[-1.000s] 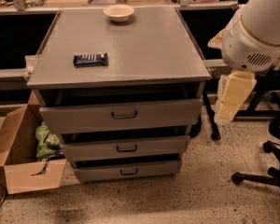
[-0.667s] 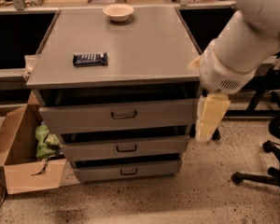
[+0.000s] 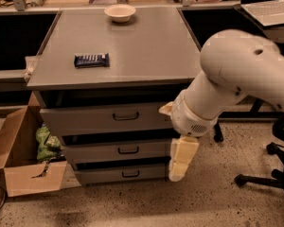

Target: Open bottom drawer

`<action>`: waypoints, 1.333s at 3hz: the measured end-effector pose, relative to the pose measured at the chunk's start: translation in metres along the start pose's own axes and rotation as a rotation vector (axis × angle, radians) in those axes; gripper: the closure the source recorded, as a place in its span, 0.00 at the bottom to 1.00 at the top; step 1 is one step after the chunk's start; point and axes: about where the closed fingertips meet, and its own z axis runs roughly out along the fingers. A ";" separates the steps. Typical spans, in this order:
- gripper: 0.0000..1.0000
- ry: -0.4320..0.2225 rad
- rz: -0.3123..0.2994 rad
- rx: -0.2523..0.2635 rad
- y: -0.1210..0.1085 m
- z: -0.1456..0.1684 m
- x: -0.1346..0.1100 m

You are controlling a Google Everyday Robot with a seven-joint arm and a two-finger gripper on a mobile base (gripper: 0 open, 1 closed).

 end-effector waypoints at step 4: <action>0.00 0.018 0.031 0.020 0.006 0.116 0.055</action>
Offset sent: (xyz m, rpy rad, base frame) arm -0.0027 0.0009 -0.0233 0.0058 0.0323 -0.0604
